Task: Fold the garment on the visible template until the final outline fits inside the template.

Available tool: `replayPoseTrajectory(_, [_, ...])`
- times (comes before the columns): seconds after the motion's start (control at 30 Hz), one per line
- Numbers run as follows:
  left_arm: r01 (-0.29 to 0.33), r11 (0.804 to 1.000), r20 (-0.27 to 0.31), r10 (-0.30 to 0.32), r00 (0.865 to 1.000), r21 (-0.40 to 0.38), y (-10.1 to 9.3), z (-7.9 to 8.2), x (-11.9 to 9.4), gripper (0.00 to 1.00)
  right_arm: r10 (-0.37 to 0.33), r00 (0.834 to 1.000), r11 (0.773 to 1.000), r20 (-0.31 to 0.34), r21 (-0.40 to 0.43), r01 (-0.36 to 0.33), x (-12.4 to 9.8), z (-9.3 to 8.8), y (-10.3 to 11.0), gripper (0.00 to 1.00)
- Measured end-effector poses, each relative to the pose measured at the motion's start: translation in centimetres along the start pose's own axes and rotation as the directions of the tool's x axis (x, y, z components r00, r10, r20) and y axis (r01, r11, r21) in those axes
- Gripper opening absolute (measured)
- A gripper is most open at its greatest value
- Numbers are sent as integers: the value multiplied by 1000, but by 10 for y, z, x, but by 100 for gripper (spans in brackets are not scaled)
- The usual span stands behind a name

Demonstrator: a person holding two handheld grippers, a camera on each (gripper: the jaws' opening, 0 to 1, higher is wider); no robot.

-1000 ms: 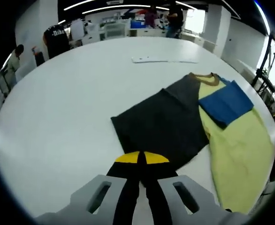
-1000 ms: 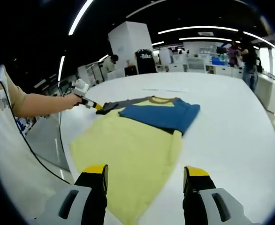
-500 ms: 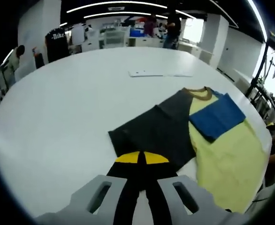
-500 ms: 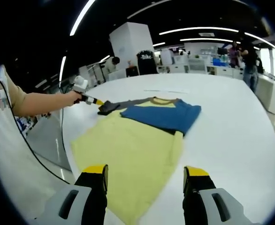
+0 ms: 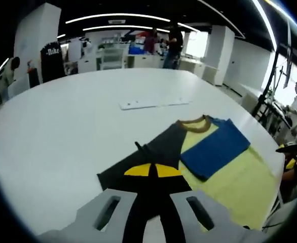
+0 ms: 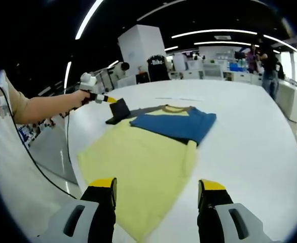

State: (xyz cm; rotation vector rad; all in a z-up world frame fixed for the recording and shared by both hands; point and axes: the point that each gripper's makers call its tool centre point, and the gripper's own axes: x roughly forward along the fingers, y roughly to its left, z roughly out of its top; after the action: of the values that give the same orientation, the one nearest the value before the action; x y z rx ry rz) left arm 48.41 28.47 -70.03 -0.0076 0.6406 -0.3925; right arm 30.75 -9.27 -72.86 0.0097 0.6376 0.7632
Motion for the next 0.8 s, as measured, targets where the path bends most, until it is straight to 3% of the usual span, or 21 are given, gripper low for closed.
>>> replayPoseTrajectory(0.8, [101,993,93,-106,990,60,-55,64,9,0,4,1000,1000,15,16,-5,-1,-3,-6,63])
